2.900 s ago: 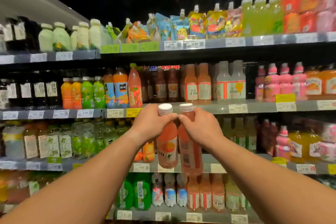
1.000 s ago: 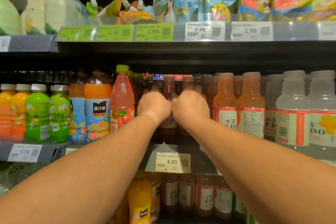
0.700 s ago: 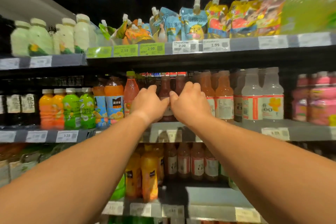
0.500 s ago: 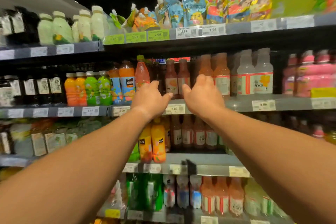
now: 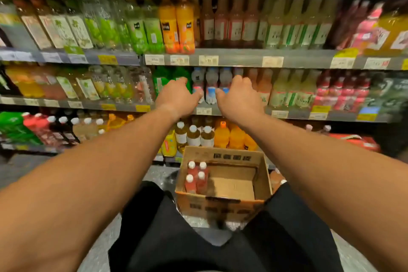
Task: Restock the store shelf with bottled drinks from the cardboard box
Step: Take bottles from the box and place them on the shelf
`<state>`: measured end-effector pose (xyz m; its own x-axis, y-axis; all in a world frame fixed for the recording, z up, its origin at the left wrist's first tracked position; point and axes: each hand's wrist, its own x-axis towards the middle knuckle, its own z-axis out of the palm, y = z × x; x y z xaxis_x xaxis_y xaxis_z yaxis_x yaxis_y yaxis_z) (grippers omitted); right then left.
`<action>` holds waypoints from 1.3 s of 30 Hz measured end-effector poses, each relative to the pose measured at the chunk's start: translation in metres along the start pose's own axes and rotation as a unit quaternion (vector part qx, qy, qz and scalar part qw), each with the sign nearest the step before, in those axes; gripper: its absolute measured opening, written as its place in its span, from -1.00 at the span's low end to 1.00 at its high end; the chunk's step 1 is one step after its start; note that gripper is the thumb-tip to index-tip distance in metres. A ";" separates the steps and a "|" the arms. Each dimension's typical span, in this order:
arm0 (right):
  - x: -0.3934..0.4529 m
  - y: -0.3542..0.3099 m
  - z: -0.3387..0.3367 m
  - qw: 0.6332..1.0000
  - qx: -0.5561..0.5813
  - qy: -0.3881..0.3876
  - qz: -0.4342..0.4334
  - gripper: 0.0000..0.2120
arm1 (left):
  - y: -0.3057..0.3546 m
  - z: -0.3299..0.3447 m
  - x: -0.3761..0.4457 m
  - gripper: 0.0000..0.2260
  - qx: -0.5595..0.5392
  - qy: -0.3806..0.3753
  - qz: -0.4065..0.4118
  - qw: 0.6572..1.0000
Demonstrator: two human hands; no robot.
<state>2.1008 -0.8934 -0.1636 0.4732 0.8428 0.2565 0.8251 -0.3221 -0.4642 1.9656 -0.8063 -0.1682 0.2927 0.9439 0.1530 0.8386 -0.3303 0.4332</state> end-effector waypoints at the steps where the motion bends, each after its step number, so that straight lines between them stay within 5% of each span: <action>1: -0.013 0.010 0.019 1.000 -0.005 -0.020 0.002 -0.49 | -0.008 0.017 -0.009 -0.37 0.004 -0.018 -0.011 1.000; 8: -0.057 0.065 0.117 0.990 -0.015 -0.130 0.057 -0.54 | -0.064 0.108 -0.032 -0.43 0.025 -0.121 -0.071 0.990; 22: -0.003 0.144 0.310 0.963 0.007 -0.257 0.084 -0.55 | -0.137 0.299 0.020 -0.63 0.007 -0.252 -0.197 0.947; 34: 0.009 0.210 0.485 0.919 -0.052 -0.369 0.127 -0.46 | -0.211 0.464 0.036 -0.44 0.039 -0.385 -0.303 0.871; 39: 0.011 0.221 0.541 0.910 -0.027 -0.384 0.154 -0.47 | -0.225 0.504 0.054 -0.42 0.038 -0.379 -0.324 0.866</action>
<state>2.1218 -0.7219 -0.7218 0.3475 0.7551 -0.5559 0.7135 -0.5976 -0.3658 2.0243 -0.6806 -0.7050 -0.0562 0.6706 -0.7397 0.9590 0.2423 0.1468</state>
